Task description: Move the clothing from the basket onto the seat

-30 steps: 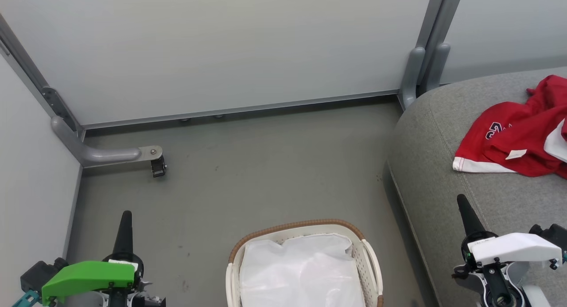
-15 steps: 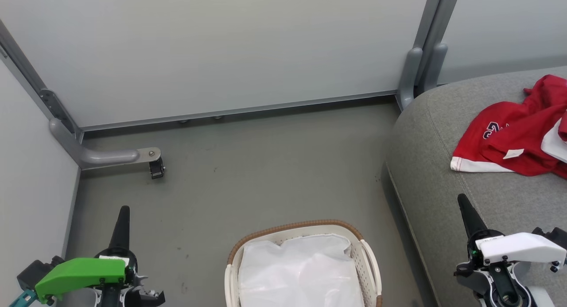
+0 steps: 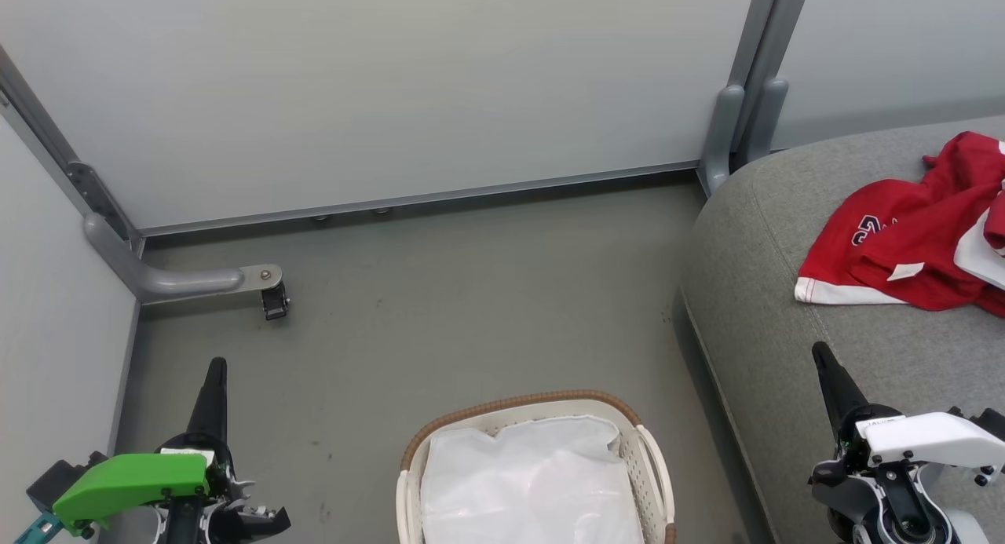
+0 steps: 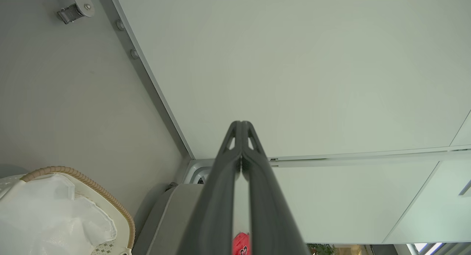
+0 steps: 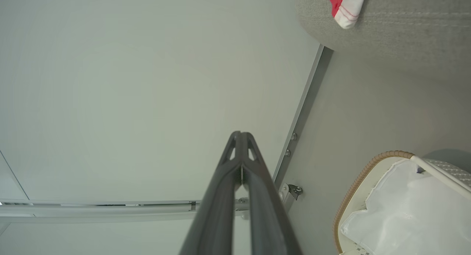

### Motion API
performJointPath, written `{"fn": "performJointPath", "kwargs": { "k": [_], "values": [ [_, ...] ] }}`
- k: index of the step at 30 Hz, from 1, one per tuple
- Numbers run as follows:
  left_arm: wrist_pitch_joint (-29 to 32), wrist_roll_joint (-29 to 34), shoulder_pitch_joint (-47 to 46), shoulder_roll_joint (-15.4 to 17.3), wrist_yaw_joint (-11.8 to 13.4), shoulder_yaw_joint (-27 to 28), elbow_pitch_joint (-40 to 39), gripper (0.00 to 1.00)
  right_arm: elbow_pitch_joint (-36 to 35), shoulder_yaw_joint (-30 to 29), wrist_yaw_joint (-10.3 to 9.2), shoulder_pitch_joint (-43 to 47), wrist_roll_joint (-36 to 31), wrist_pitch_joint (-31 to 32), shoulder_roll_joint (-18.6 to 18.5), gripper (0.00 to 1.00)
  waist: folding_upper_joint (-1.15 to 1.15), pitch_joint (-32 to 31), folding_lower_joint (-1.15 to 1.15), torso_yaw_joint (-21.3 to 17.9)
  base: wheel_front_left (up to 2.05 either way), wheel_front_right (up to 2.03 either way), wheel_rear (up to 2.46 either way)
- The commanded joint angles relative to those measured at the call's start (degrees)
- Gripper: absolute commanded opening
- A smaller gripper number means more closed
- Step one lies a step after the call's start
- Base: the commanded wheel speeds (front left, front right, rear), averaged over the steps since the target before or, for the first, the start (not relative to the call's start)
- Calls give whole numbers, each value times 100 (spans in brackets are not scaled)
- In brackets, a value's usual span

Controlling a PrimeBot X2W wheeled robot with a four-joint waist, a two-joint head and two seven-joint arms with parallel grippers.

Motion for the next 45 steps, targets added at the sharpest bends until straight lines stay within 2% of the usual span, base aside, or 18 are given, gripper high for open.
{"fn": "performJointPath", "kwargs": {
  "k": [1,20,45],
  "values": [
    [38,-107,-131,35,-38,32,-33,0,-13,-30,-3,-92,126,36,-35,0,53,-2,0,-3,0,0,0],
    [230,-737,-188,33,-54,130,-32,0,1,-100,-3,-96,861,220,-39,0,62,-25,0,-50,0,0,0],
    [237,-717,-176,26,-53,131,-30,0,1,-97,-3,-95,844,218,-38,0,62,-25,0,-50,0,0,0]
  ]
}}
